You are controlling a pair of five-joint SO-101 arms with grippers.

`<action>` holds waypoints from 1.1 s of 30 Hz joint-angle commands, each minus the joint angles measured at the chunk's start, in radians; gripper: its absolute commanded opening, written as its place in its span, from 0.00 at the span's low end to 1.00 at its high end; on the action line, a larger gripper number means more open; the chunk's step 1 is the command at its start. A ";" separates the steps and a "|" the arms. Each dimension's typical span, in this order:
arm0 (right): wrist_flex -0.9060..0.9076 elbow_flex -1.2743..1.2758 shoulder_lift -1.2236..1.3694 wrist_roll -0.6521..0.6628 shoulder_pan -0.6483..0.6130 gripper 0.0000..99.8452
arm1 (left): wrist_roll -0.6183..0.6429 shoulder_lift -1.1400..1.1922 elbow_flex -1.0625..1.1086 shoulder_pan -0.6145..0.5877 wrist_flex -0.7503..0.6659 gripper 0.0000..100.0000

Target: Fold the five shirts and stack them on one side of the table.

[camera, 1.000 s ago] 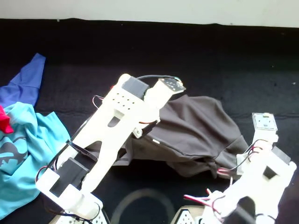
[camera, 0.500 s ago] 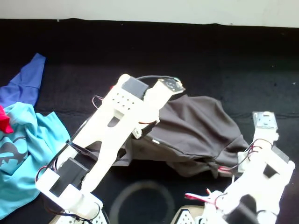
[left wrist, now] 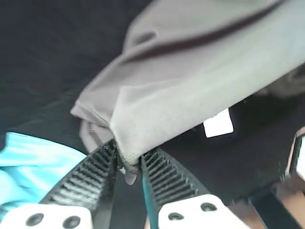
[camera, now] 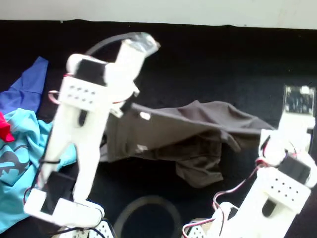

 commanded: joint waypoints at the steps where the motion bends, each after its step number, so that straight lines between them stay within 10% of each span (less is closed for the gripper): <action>1: 0.119 -0.377 0.165 -0.049 -0.081 0.01 | 0.009 -0.082 -0.097 -0.039 0.015 0.01; 16: 0.524 -1.523 0.596 -0.132 -0.108 0.01 | 0.009 -0.383 -0.236 -0.174 0.015 0.01; 33: 0.421 -1.931 0.602 -0.132 -0.104 0.01 | 0.003 -0.415 -0.082 -0.315 -0.069 0.01</action>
